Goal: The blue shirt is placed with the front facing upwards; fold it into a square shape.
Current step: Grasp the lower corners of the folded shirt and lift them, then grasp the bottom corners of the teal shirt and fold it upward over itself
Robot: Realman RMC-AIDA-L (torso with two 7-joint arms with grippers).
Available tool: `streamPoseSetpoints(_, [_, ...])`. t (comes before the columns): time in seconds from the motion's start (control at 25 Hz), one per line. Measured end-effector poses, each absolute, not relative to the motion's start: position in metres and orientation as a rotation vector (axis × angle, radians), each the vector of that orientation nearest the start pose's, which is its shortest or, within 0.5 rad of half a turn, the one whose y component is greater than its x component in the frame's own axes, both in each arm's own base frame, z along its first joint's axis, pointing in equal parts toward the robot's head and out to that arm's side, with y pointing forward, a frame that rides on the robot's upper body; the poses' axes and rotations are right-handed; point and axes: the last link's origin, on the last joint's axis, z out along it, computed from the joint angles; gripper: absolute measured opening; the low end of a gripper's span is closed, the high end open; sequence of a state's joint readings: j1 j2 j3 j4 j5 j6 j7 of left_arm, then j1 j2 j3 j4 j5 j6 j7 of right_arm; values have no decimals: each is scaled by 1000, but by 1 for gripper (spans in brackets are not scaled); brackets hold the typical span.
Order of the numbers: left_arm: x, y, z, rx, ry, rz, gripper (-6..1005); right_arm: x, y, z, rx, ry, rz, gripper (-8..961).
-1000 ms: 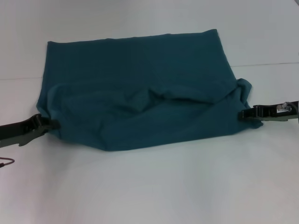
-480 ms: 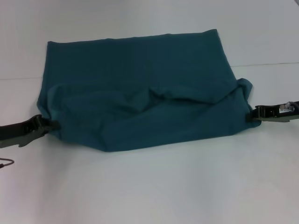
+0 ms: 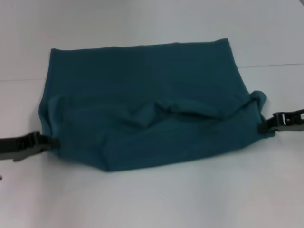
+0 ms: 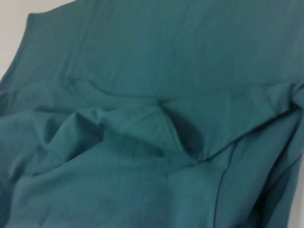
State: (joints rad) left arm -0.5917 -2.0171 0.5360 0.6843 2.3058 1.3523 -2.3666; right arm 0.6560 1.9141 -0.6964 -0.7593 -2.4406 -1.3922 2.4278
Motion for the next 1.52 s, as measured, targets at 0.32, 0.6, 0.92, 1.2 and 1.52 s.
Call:
streamPoseSetpoints(0.32, [-314,329,53,-2189,-1874,-377,37,307,350,88,-2270,1750,53,42])
streamPoseSetpoints(0.6, [-319,300,64,-2256,-1929,-281,37,309,328,86,-2345,1825,-25,42])
streamPoseSetpoints(0.92, [-330,281,62,-2268,-1972,-138,37,304,301,80,-2484,1910,-69,42])
streamPoseSetpoints(1.2, [-331,273,61,-2312,-1988,-72,37,312,291,78,-2500,1924,-109,43])
streamPoseSetpoints(1.52, [-338,260,59,-2308,-2029,-13,38,314,290,76,-2506,1914,-157,42])
